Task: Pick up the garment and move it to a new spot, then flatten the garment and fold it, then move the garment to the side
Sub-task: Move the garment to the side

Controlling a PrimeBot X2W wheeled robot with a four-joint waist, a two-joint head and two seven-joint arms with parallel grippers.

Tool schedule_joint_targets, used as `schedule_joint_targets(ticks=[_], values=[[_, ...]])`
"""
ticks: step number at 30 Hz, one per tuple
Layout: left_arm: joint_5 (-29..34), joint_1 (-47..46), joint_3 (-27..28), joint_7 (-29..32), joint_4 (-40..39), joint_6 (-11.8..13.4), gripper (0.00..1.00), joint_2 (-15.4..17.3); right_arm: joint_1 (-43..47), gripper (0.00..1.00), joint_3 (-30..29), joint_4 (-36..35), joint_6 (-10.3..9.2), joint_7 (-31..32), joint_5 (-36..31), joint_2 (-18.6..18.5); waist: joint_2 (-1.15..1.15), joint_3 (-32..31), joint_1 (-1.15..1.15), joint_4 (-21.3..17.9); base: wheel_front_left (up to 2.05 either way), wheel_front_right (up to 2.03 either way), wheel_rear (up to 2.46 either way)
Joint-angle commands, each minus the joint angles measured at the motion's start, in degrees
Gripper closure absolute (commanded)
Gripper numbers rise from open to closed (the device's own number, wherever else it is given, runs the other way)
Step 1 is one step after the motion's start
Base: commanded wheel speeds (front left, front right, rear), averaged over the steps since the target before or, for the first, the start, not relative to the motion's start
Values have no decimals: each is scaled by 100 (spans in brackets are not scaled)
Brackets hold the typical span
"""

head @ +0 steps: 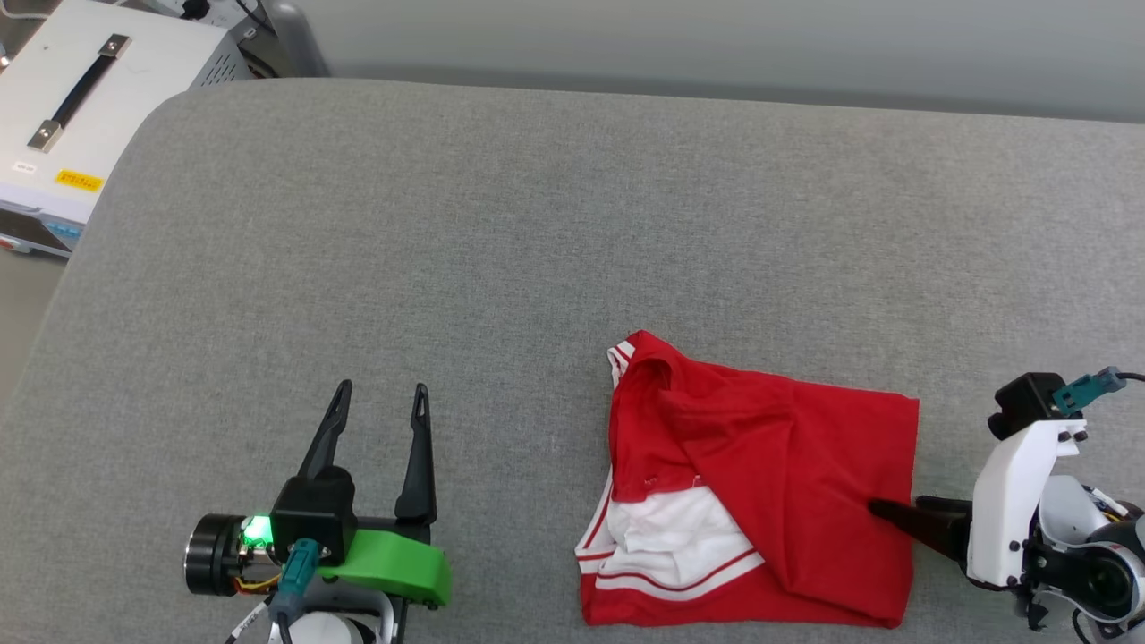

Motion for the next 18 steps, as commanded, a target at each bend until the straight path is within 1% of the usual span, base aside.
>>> schedule_joint_targets(ticks=[1,6,9,13,14,15,16,18], values=[[-6,-123,-12,-33,6,-10,0,-30,-21,0,84,94,-4,-74,49,58,0,129,0,78,0,0,0],[-6,-227,-59,-33,29,-13,0,-38,-174,0,432,437,-4,-309,211,261,0,259,0,135,0,0,0],[-9,-269,-88,-33,45,-10,0,-43,-187,0,717,530,-4,-363,304,296,0,293,0,162,0,0,0],[-23,-307,-107,-33,65,8,0,-48,-225,0,994,566,-4,-613,385,273,0,303,0,184,0,0,0],[-28,-310,-109,-33,69,15,0,-50,-243,56,1058,559,-4,-719,388,245,0,299,0,184,0,0,0],[-32,-310,-110,-33,75,19,0,-51,-255,93,1111,560,-4,-797,391,220,0,294,0,184,0,0,0],[-36,-307,-110,-33,82,24,0,-52,-273,100,1167,563,-4,-885,406,186,0,284,0,182,0,0,0],[-41,-292,-109,-33,97,30,0,-53,-322,100,1258,535,-4,-1058,413,99,0,254,0,176,0,0,0]])
